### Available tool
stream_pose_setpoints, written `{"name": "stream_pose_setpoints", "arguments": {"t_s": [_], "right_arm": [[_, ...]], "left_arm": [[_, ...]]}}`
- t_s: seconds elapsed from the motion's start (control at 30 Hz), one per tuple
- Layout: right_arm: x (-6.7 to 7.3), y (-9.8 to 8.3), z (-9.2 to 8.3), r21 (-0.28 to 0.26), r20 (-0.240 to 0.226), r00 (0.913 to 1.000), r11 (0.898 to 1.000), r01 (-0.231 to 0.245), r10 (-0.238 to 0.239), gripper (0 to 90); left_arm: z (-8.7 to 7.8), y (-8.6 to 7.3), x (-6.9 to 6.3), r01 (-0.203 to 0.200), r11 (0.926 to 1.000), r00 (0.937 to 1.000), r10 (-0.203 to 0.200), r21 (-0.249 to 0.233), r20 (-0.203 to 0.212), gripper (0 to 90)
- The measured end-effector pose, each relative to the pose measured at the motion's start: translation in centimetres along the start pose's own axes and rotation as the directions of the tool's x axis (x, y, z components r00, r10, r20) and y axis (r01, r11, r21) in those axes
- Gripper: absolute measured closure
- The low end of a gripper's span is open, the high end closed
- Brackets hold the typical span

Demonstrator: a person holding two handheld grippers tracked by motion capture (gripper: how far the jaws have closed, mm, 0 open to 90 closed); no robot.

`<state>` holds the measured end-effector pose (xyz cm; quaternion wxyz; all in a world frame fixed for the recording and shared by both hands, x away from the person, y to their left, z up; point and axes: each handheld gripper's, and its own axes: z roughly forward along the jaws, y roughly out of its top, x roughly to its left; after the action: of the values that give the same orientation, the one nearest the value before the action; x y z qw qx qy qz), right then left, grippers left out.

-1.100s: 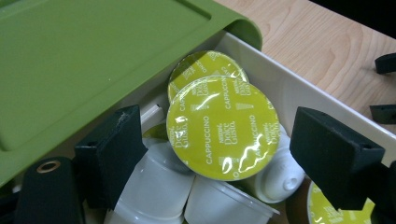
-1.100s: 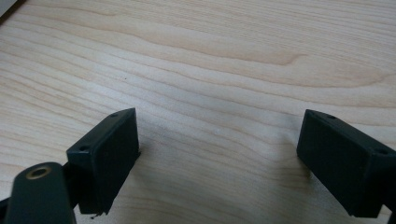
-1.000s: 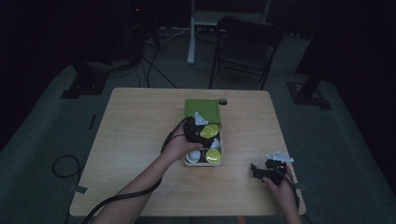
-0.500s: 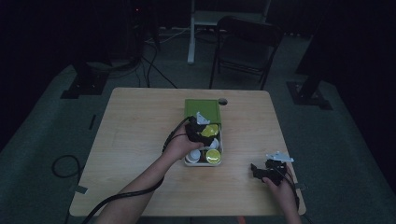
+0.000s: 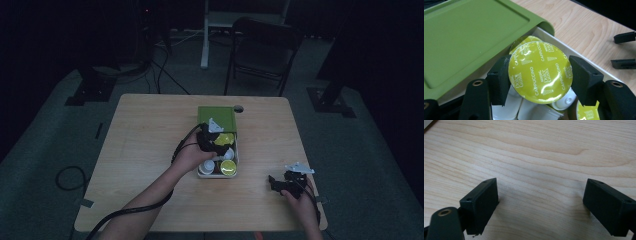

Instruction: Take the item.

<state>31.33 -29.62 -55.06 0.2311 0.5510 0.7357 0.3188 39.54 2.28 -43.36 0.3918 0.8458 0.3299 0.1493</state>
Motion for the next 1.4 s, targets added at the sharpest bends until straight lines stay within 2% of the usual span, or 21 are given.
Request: {"name": "stream_pose_setpoints", "arguments": {"t_s": [0.23,0.43,0.77,0.87,1.4], "right_arm": [[0.0,0.0,0.0,0.000,0.000,1.0000,1.000,0.000,0.000,12.4],[0.0,0.0,0.0,0.000,0.000,1.0000,1.000,0.001,-0.001,12.4],[0.0,0.0,0.0,0.000,0.000,1.0000,1.000,0.000,0.000,12.4],[0.0,0.0,0.0,0.000,0.000,1.0000,1.000,0.000,0.000,12.4],[0.0,0.0,0.0,-0.001,0.000,1.0000,1.000,0.001,-0.001,12.4]], "left_arm": [[-1.0,0.2,-0.4,-0.014,0.9998,0.9999,0.014,-0.011,0.005,38.7],[-2.0,0.1,-0.1,-0.010,0.9998,0.9999,0.010,-0.019,0.004,38.6],[-3.9,0.0,0.6,-0.011,0.9994,0.9998,0.010,-0.033,-0.017,38.7],[-4.4,-0.2,0.9,-0.017,0.9994,0.9992,0.016,-0.029,-0.036,38.7],[-6.4,-1.4,2.9,0.025,0.9987,0.9972,-0.028,-0.045,-0.070,38.7]]}}
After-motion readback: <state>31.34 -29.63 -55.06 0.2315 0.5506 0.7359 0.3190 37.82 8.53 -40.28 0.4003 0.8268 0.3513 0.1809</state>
